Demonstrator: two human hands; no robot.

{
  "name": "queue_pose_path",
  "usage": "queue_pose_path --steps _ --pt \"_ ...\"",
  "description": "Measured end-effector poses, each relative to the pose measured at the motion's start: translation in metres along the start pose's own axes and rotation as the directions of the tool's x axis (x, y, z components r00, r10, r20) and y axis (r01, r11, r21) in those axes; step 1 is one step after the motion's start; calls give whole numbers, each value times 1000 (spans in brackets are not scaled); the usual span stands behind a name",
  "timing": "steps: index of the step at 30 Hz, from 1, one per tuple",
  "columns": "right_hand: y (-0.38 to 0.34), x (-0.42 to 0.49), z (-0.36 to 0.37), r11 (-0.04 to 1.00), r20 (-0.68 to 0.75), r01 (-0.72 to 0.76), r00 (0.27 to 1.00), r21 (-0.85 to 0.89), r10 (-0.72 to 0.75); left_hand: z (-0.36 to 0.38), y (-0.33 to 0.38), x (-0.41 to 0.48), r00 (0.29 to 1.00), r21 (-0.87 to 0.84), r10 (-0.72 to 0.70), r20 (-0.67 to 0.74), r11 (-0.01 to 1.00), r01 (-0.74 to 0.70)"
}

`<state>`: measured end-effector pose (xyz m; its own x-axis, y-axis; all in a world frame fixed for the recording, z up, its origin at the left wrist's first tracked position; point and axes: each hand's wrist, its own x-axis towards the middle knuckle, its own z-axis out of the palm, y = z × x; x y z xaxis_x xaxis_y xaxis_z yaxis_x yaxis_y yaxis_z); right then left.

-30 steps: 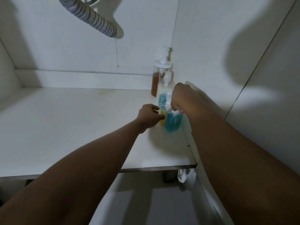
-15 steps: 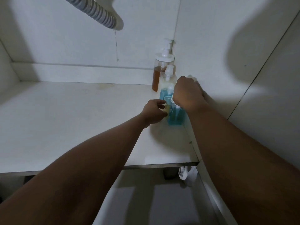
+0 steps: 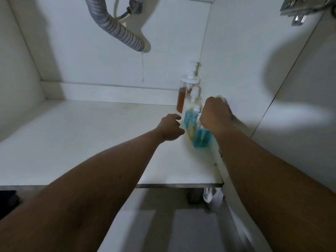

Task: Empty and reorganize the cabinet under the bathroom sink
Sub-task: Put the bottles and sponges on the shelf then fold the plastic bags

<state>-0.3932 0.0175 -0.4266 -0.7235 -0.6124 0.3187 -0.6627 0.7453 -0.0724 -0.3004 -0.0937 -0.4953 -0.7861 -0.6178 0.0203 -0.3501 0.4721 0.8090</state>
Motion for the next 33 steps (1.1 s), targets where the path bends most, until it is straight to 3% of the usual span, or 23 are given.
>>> queue_pose_path --steps 4,11,15,19,21,24,26,28,31,33 --pt "-25 -8 -13 983 -41 47 998 179 -40 -40 -8 -28 994 129 20 -110 992 -6" --pt "-117 -53 -16 889 66 312 933 334 -353 -109 -51 -105 940 284 -79 -331 942 179" --pt "-178 -102 2 819 100 366 887 442 -450 -127 -92 -171 841 205 -201 -502 917 342" --pt "-216 -161 34 701 -26 382 887 603 -461 -130 -135 -241 682 23 -302 -666 905 424" --pt "-226 -198 56 631 -59 419 859 653 -509 -126 -160 -276 629 21 -347 -696 866 500" --pt "-224 -253 100 583 39 410 794 701 -606 -111 -196 -319 620 86 -463 -633 755 651" --pt "-213 -286 133 626 218 352 727 696 -651 -94 -211 -342 680 182 -555 -479 695 695" --pt "-201 -318 156 703 419 366 604 610 -678 -74 -222 -363 707 299 -653 -271 642 707" --pt "-182 -354 172 762 606 381 463 523 -647 -43 -237 -389 648 363 -761 -16 599 713" --pt "-175 -368 177 778 667 378 404 502 -626 -27 -242 -399 637 423 -770 26 586 691"
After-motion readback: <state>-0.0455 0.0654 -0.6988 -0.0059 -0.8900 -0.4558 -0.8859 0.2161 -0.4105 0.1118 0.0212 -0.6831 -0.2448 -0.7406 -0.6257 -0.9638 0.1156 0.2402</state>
